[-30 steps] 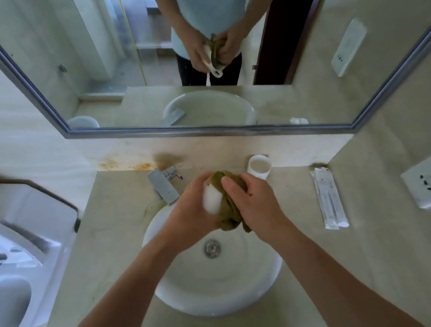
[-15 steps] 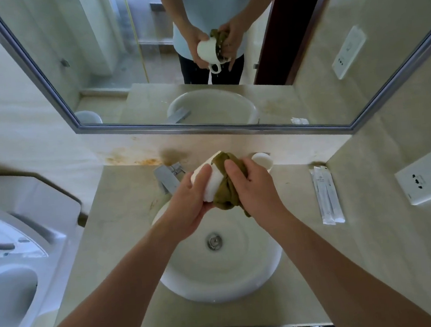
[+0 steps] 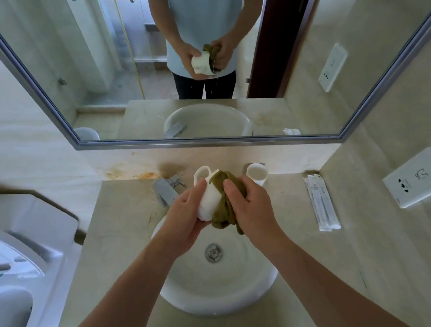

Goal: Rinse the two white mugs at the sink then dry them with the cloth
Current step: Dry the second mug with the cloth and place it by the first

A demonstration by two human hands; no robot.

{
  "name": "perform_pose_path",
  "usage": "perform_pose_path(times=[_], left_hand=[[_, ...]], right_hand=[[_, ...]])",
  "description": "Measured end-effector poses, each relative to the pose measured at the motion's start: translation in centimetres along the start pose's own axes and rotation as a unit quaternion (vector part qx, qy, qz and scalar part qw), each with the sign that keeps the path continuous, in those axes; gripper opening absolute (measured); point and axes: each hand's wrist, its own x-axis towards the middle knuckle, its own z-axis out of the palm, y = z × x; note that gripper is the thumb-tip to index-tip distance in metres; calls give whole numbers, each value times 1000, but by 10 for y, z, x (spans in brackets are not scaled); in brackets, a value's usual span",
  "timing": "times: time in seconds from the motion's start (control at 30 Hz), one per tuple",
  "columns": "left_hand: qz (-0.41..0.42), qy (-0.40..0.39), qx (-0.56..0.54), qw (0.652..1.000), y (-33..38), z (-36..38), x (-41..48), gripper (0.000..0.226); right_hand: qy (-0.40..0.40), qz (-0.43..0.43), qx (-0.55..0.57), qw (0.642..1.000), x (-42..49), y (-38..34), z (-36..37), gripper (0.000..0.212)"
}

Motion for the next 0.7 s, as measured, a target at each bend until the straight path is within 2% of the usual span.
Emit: perform_pose_path(times=[0.07,0.1,0.17,0.23,0.27,0.3,0.33,0.43,0.47,0.57,0.7], left_hand=[[82,53,160,982,-4,4,-1,32],[134,79,257,954,-8,5,-2,29],[221,85,396,887,-21,1,-1,44],[279,67,454,843,-32,-4,0,58],[291,64,461,836,-34,-6,-1,58],[293,69,450,841,-36,-7,-1,56],[281,75,418,861,-35,-6,-1,52],[163,42,203,965,-28,3,-1,45],[109,32,142,983,-24,5,1,47],[30,19,93,995,-12,4,5,45],[27,36,42,998,-8,5,5,42]], right_hand=[[10,33,25,999,-4,-1,2,22],[18,69,48,996,-5,-2,4,23],[25,156,123,980,-5,-6,4,26],[15,197,166,966,-6,-6,0,28],[9,196,164,967,-6,-5,-1,28],[8,185,154,971,-6,-4,-2,28],[10,170,144,975,-7,-2,-3,27],[23,113,99,988,-9,3,-2,23],[26,89,67,993,-10,3,-2,22],[19,11,-20,1000,-12,6,-3,21],[-18,-34,-69,997,-7,0,-17,15]])
